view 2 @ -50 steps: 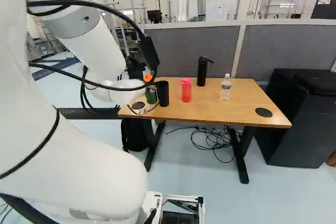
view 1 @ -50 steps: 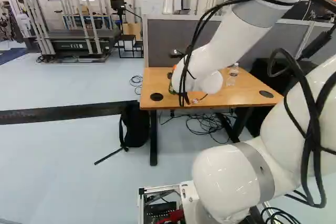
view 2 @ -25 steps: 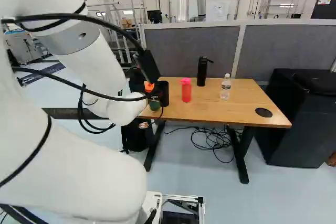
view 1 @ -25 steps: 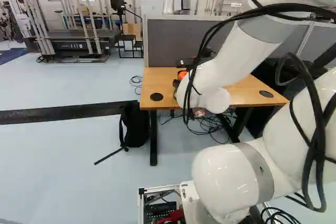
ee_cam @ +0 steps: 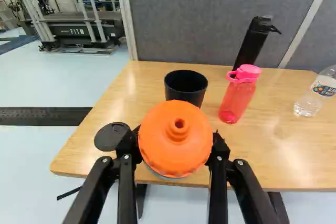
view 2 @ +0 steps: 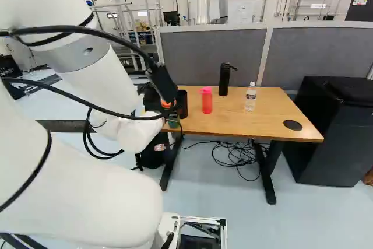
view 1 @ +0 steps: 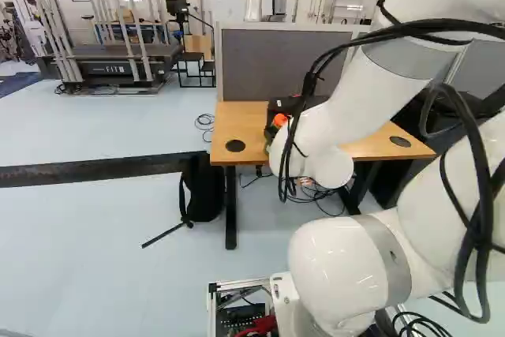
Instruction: Pick up the green bottle from the table
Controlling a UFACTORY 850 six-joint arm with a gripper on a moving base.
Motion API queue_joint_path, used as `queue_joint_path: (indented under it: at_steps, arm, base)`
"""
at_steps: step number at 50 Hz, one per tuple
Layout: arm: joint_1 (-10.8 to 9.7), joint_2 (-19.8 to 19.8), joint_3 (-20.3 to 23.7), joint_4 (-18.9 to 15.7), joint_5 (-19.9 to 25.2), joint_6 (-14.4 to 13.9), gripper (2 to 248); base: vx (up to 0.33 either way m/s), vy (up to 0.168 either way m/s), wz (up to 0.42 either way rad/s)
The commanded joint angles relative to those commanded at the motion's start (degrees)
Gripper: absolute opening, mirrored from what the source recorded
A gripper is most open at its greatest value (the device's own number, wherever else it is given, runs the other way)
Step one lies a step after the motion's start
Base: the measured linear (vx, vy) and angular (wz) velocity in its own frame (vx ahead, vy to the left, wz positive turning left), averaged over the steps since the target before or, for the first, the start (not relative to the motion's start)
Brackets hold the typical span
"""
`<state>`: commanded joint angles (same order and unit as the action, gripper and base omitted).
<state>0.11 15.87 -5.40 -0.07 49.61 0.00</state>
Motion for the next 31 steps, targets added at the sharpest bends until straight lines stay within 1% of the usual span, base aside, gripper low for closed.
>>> queue_joint_path:
  at_steps: [31]
  arm:
    - [-0.1,0.1,0.4,0.1,0.4,0.0,123]
  base:
    - [0.000,0.000,0.000]
